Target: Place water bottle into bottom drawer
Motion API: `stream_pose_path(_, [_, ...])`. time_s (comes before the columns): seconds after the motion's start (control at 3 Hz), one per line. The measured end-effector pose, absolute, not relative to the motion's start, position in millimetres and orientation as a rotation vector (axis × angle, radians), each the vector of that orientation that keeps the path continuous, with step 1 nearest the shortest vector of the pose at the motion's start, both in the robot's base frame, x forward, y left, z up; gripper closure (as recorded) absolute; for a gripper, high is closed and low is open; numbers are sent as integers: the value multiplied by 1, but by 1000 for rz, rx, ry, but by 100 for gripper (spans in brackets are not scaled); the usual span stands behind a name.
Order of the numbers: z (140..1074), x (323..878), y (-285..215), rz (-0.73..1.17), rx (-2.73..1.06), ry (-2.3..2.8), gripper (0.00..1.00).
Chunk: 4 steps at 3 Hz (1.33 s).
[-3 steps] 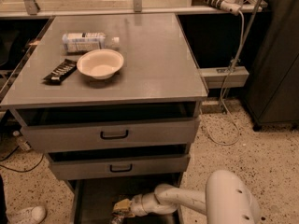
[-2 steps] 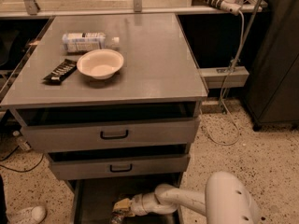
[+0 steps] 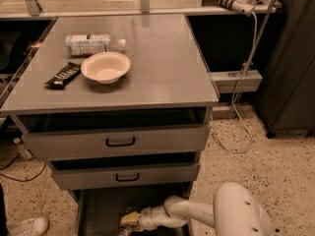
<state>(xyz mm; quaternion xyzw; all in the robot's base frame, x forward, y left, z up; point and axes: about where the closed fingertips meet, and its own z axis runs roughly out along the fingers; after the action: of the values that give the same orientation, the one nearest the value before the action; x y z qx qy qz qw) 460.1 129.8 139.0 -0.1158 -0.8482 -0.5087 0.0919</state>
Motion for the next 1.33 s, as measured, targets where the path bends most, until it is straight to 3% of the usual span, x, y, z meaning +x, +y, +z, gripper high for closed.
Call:
stream_pose_path(1.0, [139,460,130,-1511,-344,-2519,11])
stream_pose_path(1.33, [139,460,130,-1511,-344,-2519,0])
